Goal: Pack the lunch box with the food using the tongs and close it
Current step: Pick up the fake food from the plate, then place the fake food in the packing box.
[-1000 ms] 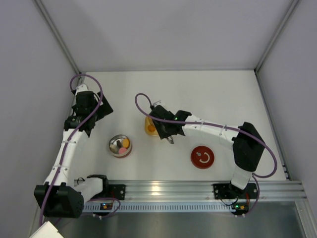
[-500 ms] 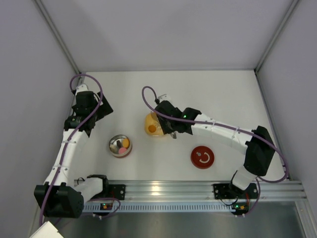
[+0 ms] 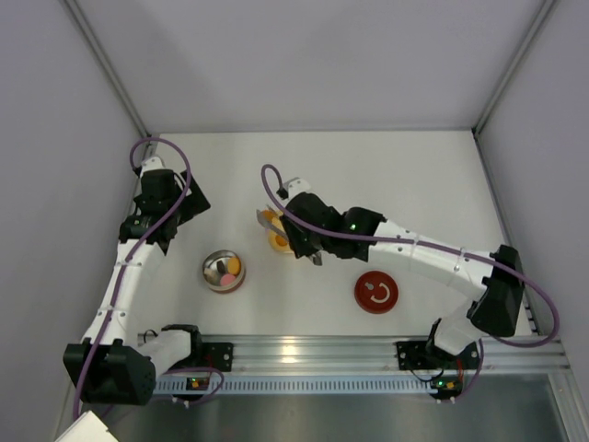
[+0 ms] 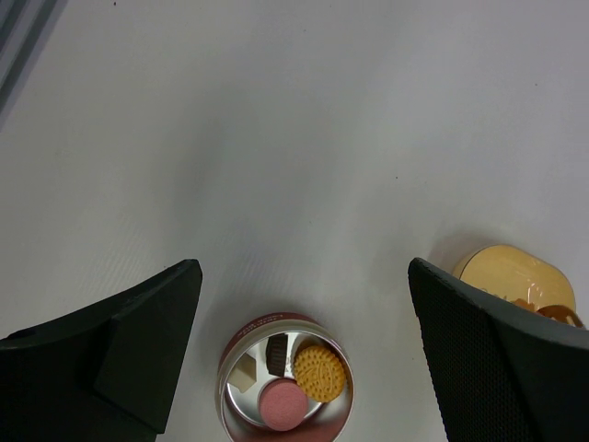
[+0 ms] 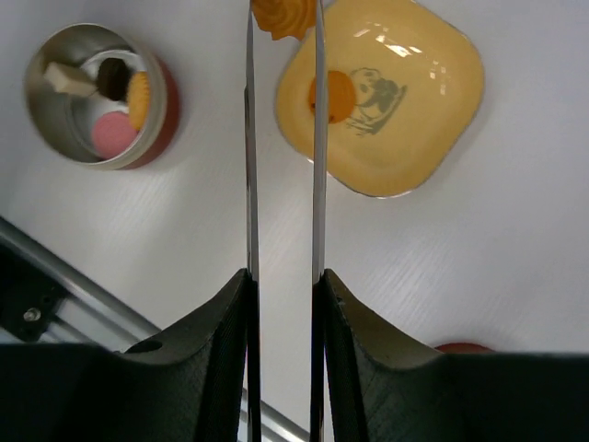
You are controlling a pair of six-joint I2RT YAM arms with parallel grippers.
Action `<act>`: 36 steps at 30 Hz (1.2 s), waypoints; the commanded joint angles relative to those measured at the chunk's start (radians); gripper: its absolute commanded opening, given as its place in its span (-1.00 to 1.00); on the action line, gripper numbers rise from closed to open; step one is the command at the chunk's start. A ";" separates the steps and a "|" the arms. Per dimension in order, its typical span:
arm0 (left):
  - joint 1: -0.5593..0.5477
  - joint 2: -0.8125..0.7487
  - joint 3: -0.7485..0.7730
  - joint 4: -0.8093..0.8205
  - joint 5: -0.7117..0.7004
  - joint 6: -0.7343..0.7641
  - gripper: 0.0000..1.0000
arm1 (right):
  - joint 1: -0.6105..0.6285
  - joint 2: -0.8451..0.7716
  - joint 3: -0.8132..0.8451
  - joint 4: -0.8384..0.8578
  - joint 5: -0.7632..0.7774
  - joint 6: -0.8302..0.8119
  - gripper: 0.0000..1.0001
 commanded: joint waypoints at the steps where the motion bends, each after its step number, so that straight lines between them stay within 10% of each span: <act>1: 0.009 0.001 -0.001 0.045 -0.004 0.008 0.98 | 0.083 -0.007 0.089 0.024 -0.044 -0.012 -0.41; 36: 0.009 0.001 -0.001 0.043 -0.005 0.009 0.98 | 0.285 0.164 0.209 -0.005 -0.044 -0.011 -0.02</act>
